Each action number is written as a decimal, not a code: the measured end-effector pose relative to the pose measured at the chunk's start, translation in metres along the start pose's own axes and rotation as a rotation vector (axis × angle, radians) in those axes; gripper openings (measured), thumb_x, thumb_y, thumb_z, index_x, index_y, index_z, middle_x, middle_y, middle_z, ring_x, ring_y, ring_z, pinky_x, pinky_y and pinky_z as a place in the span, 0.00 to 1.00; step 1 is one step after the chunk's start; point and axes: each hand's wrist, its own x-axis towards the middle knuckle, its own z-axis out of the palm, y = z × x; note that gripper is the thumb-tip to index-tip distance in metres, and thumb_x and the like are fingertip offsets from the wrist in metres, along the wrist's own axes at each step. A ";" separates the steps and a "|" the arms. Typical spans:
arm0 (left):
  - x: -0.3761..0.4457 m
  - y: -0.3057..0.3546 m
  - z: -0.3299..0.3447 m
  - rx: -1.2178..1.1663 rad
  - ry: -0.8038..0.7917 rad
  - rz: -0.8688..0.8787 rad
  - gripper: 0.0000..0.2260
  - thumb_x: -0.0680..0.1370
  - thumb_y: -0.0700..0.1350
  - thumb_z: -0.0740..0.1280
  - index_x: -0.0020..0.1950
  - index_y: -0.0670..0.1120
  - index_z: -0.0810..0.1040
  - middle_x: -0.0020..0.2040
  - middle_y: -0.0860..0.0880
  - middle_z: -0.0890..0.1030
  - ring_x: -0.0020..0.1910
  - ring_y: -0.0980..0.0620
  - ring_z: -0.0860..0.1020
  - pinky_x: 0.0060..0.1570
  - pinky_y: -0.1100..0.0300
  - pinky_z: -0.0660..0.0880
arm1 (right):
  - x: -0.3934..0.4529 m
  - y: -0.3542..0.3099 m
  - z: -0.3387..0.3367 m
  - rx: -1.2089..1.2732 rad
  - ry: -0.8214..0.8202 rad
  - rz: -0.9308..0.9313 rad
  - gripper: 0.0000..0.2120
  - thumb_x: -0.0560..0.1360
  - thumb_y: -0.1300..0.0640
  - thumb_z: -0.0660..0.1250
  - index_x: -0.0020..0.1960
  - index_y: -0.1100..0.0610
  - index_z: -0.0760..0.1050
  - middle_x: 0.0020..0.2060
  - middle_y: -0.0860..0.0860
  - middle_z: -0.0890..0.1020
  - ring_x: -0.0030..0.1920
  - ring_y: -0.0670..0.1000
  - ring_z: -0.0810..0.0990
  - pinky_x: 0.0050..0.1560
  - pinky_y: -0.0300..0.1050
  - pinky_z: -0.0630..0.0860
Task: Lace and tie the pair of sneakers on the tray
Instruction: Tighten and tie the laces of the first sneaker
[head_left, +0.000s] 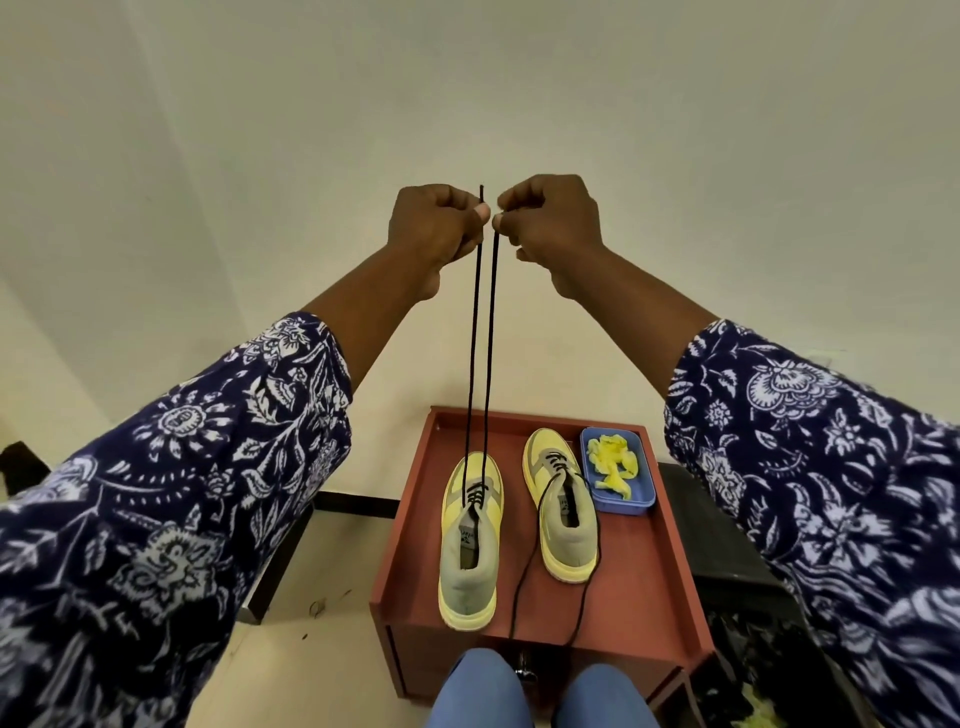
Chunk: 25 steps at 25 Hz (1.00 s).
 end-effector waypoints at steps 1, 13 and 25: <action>0.000 0.001 0.001 0.025 0.006 -0.006 0.08 0.75 0.37 0.68 0.36 0.44 0.76 0.34 0.48 0.76 0.33 0.54 0.75 0.36 0.66 0.77 | -0.001 -0.001 0.000 0.018 -0.006 0.017 0.04 0.70 0.64 0.70 0.43 0.57 0.78 0.37 0.50 0.79 0.39 0.50 0.78 0.39 0.44 0.78; 0.003 0.003 0.001 0.034 0.039 -0.030 0.07 0.75 0.38 0.67 0.37 0.46 0.76 0.37 0.48 0.78 0.37 0.53 0.77 0.36 0.65 0.75 | -0.001 -0.008 0.000 0.037 -0.050 0.039 0.05 0.74 0.61 0.66 0.47 0.60 0.80 0.38 0.53 0.80 0.36 0.50 0.75 0.35 0.41 0.76; 0.004 0.002 0.000 -0.001 0.048 -0.039 0.06 0.75 0.38 0.67 0.39 0.46 0.77 0.39 0.49 0.79 0.38 0.53 0.78 0.45 0.62 0.79 | -0.001 -0.010 0.000 0.067 -0.052 0.064 0.05 0.73 0.61 0.68 0.48 0.59 0.81 0.39 0.53 0.80 0.36 0.50 0.74 0.32 0.39 0.73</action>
